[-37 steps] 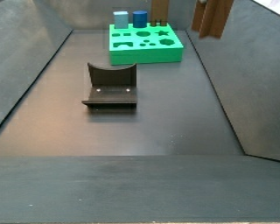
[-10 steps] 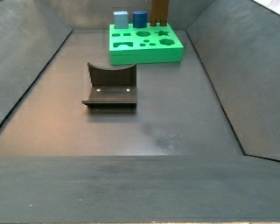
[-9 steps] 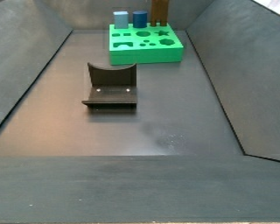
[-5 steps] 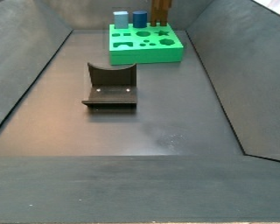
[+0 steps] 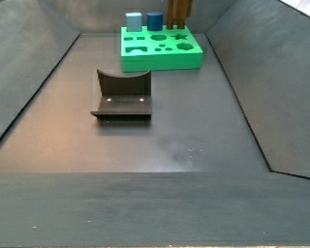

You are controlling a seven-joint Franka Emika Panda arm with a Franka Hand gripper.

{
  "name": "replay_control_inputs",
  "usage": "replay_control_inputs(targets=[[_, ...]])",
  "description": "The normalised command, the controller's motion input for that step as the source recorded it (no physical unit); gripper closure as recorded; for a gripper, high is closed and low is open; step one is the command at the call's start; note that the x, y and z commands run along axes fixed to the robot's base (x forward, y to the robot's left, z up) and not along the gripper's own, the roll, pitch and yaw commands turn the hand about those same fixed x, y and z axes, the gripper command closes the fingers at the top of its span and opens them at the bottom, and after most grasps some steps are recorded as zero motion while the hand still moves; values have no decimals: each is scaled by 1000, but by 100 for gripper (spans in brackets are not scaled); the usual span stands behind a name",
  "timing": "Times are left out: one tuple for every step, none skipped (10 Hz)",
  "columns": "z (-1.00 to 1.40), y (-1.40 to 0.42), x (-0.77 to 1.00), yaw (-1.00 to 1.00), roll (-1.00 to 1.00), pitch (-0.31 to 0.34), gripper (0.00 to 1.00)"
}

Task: Pick up the star object. Move up. Move to above the board. Insert the star object.
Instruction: Insert the star object.

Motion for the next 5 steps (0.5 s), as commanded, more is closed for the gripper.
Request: replay_control_inputs(targets=[[-400, -51, 83, -914, 141, -113, 100], [-377, -66, 97, -891, 134, -140, 100], [-434, -43, 89, -911, 134, -139, 100], [-451, -37, 89, -911, 136, -141, 100], [-140, -57, 100, -680, 0, -117, 100]])
